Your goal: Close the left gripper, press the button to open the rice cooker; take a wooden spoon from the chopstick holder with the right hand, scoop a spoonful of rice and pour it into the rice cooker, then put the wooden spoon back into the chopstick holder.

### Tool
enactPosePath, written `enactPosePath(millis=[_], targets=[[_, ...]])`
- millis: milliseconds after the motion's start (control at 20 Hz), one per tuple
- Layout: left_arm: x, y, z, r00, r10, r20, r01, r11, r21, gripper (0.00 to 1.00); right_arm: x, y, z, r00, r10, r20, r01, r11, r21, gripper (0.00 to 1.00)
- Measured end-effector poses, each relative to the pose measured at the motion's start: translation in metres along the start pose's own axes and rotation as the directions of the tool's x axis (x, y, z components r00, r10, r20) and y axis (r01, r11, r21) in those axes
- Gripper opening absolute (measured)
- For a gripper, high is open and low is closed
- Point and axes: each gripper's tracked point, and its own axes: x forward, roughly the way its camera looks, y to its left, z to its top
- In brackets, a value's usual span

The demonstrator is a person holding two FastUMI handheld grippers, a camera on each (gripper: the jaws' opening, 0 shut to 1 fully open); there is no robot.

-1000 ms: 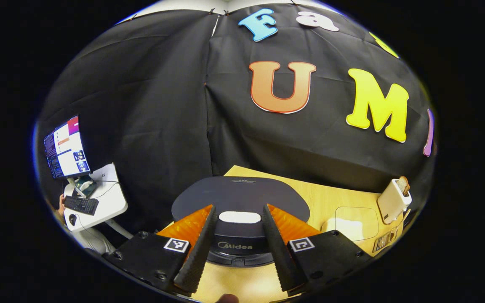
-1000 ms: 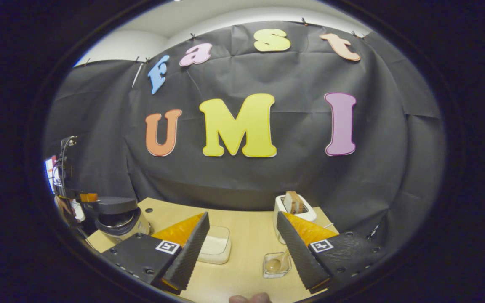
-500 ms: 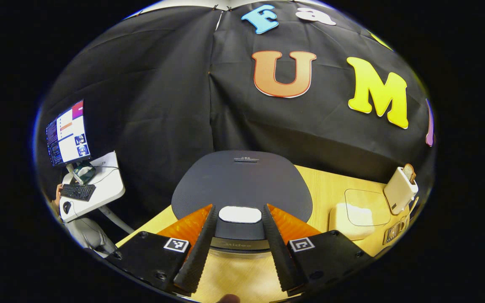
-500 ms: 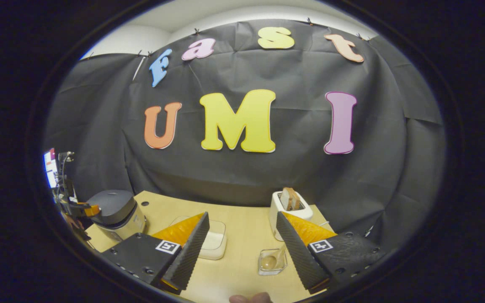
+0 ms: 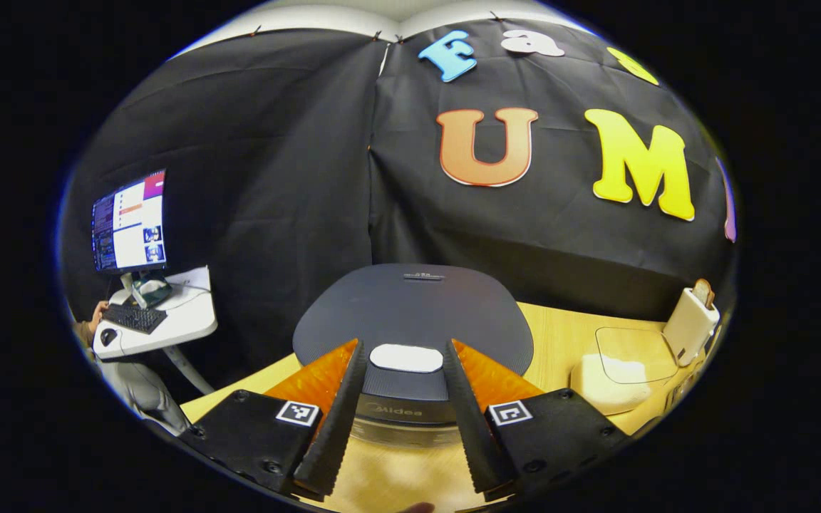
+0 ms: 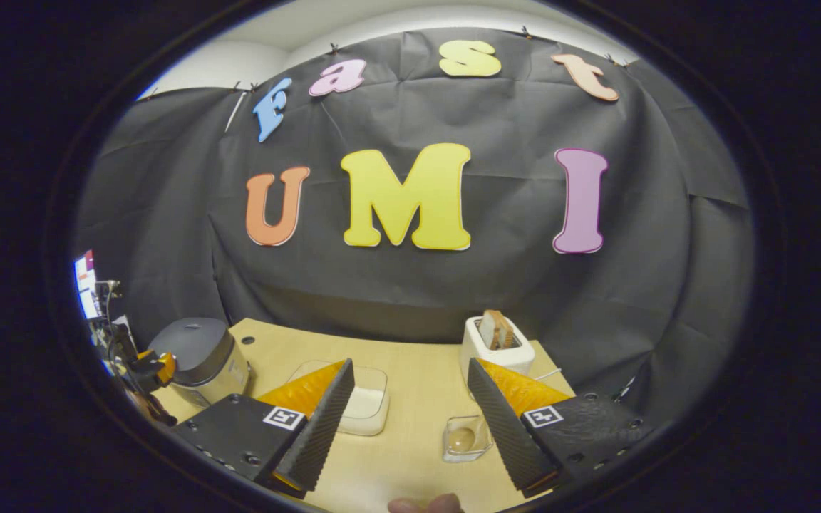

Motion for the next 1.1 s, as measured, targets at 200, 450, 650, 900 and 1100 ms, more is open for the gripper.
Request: enactPosePath(millis=[200, 450, 650, 900, 1100], targets=[[0.002, 0.0, 0.008, 1.0, -0.008, 0.0, 0.008, 0.999, 0.052, 0.7, -0.001, -0.002, 0.005, 1.0, 0.001, 0.018, -0.001, 1.0, -0.003, 0.93], [-0.025, -0.032, 0.057, 0.994, -0.099, 0.034, 0.098, 0.995, 0.033, 0.76, -0.005, -0.017, 0.01, 0.998, -0.039, 0.044, 0.038, 0.999, 0.019, 0.95], [-0.069, -0.107, 0.144, 0.937, -0.284, 0.202, 0.264, 0.957, 0.124, 0.93, -0.013, -0.02, 0.03, 0.993, -0.06, 0.105, 0.058, 0.998, 0.022, 0.93], [-0.142, -0.176, 0.216, 0.848, -0.448, 0.284, 0.441, 0.893, 0.095, 1.0, -0.033, -0.019, 0.063, 0.978, -0.102, 0.18, 0.091, 0.993, 0.07, 0.95], [-0.173, -0.198, 0.213, 0.82, -0.502, 0.273, 0.502, 0.862, 0.078, 0.97, -0.053, -0.019, 0.076, 0.962, -0.129, 0.242, 0.123, 0.992, 0.043, 0.92]])
